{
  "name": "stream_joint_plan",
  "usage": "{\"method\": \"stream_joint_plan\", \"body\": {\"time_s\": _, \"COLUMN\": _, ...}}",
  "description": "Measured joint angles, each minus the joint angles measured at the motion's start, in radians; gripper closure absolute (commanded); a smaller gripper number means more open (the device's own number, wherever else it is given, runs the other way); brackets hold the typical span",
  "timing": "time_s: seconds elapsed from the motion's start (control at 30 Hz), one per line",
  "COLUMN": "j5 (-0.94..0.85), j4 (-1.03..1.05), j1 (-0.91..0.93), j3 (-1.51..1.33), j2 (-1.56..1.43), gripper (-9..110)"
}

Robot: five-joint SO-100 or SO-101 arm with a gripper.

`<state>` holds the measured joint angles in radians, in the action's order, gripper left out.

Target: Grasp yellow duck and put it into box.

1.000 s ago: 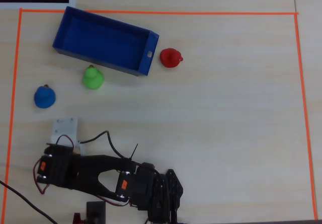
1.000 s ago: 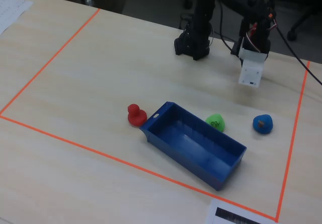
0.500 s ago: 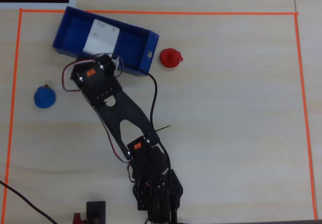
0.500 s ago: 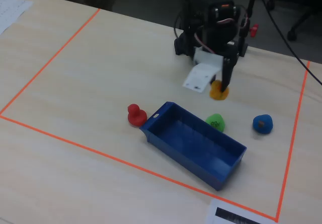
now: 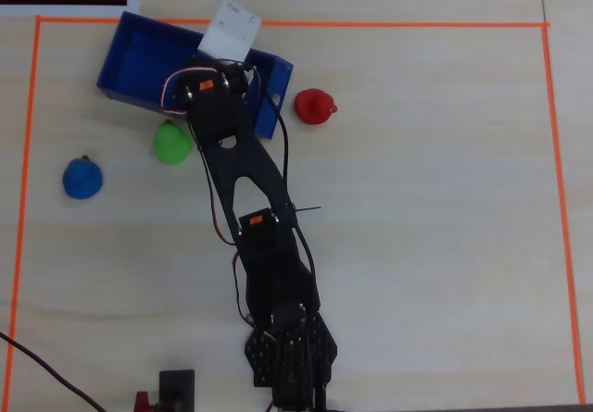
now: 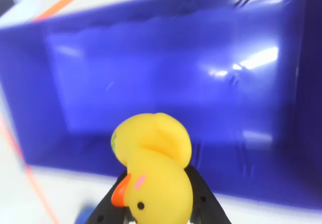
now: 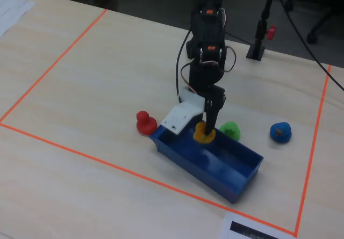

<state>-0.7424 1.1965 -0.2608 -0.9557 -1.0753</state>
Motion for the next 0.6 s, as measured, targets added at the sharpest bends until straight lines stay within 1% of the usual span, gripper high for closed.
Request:
{"method": "stream_joint_plan", "body": {"time_s": 0.03, "j5": 0.000, "j4": -0.002, "j1": 0.005, "j3": 0.021, "j2": 0.020, "gripper": 96}}
{"method": "stream_joint_plan", "body": {"time_s": 0.1, "j5": -0.002, "j4": -0.003, "j1": 0.008, "j3": 0.057, "j2": 0.049, "gripper": 82}}
{"method": "stream_joint_plan", "body": {"time_s": 0.17, "j5": -0.021, "j4": 0.008, "j1": 0.005, "j3": 0.075, "j2": 0.075, "gripper": 74}}
{"method": "stream_joint_plan", "body": {"time_s": 0.2, "j5": -0.032, "j4": 0.020, "j1": 0.003, "j3": 0.080, "j2": 0.084, "gripper": 68}}
{"method": "stream_joint_plan", "body": {"time_s": 0.23, "j5": -0.043, "j4": 0.040, "j1": 0.003, "j3": 0.081, "j2": 0.092, "gripper": 65}}
{"method": "stream_joint_plan", "body": {"time_s": 0.33, "j5": -0.058, "j4": 0.084, "j1": 0.002, "j3": 0.081, "j2": 0.097, "gripper": 63}}
{"method": "stream_joint_plan", "body": {"time_s": 0.47, "j5": -0.054, "j4": 0.112, "j1": 0.000, "j3": 0.110, "j2": 0.097, "gripper": 62}}
{"method": "stream_joint_plan", "body": {"time_s": 0.53, "j5": -0.041, "j4": 0.132, "j1": 0.003, "j3": 0.138, "j2": 0.092, "gripper": 66}}
{"method": "stream_joint_plan", "body": {"time_s": 0.57, "j5": -0.032, "j4": 0.146, "j1": 0.005, "j3": 0.150, "j2": 0.081, "gripper": 70}}
{"method": "stream_joint_plan", "body": {"time_s": 0.6, "j5": -0.021, "j4": 0.163, "j1": 0.009, "j3": 0.158, "j2": 0.061, "gripper": 77}}
